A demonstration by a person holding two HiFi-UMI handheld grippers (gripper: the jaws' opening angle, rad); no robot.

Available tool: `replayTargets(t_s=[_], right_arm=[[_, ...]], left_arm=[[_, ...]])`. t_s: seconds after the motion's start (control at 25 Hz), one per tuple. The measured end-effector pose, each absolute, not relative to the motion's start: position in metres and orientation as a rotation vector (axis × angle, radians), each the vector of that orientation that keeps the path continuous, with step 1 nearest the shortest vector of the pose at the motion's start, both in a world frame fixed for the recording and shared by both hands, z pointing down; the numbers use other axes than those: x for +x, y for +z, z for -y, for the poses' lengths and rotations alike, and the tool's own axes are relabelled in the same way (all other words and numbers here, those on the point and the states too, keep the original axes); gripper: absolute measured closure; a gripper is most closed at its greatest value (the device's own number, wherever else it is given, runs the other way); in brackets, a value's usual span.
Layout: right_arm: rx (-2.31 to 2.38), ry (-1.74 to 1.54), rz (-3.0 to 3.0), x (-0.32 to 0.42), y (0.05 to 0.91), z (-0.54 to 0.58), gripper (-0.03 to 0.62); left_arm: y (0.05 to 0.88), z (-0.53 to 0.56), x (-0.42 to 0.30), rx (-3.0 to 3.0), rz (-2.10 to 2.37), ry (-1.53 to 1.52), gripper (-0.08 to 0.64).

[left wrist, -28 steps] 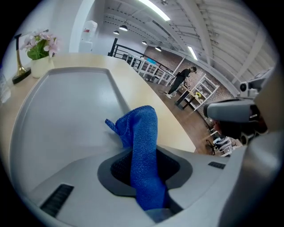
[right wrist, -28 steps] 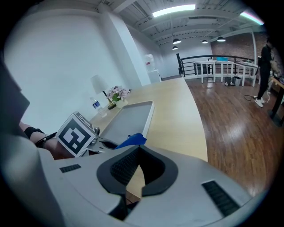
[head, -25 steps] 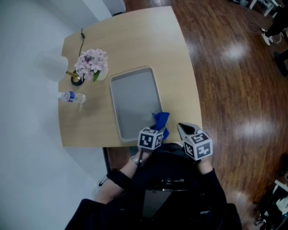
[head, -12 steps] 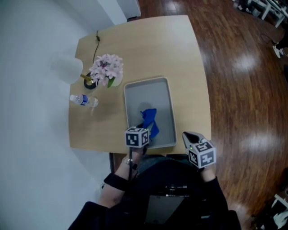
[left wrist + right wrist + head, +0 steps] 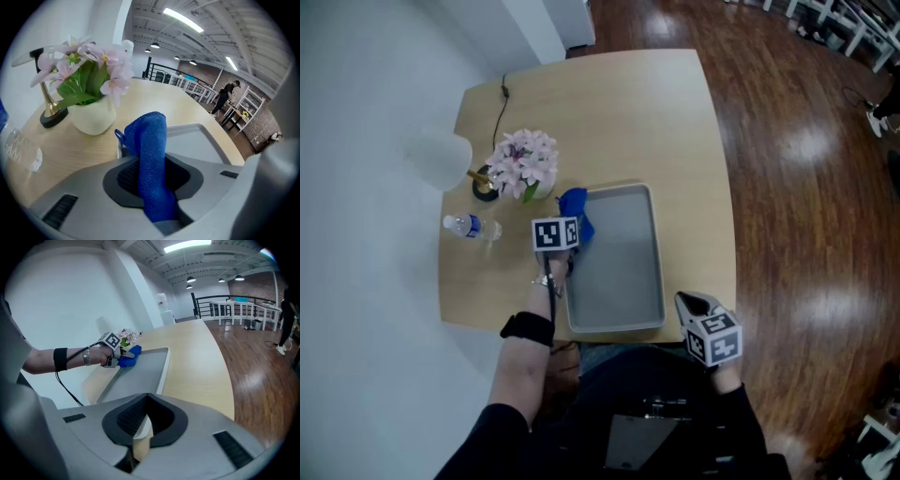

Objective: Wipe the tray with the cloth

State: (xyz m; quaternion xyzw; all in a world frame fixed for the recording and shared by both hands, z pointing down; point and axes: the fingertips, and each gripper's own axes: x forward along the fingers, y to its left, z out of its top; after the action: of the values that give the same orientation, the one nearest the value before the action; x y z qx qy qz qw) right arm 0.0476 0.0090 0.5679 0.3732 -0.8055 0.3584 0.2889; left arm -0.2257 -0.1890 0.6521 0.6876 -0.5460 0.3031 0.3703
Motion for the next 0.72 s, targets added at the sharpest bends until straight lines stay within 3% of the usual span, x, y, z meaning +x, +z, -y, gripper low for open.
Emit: replayTargets(t_s=[0.72], right_arm=[[1.018, 0.971, 2.133, 0.043, 0.568, -0.006, 0.588]], left_arm=[[0.664, 0.176, -0.221, 1.751, 1.328, 0.859, 0.446]])
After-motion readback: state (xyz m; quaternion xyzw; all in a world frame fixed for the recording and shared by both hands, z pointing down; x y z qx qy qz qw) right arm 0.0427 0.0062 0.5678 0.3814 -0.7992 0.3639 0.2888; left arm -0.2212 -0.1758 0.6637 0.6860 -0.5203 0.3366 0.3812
